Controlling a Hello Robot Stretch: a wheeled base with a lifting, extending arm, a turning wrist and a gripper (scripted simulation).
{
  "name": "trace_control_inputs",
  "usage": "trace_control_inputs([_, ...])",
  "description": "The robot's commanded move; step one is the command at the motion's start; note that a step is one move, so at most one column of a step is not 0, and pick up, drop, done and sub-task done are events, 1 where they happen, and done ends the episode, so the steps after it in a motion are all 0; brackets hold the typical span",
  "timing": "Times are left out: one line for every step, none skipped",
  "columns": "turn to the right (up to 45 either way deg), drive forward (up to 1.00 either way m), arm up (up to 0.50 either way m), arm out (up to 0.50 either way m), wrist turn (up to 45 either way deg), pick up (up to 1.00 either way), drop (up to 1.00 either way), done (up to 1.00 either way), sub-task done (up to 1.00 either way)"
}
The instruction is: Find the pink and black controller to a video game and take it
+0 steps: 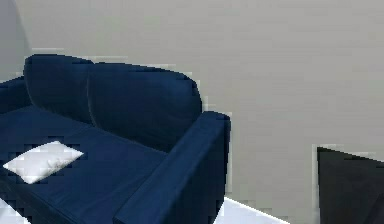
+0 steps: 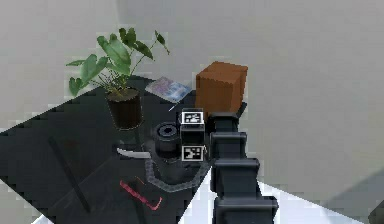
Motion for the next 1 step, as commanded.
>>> trace_control_inputs([0.0,0.00,-0.30,0.00,0.0,0.00,0.00,0.00,0.00])
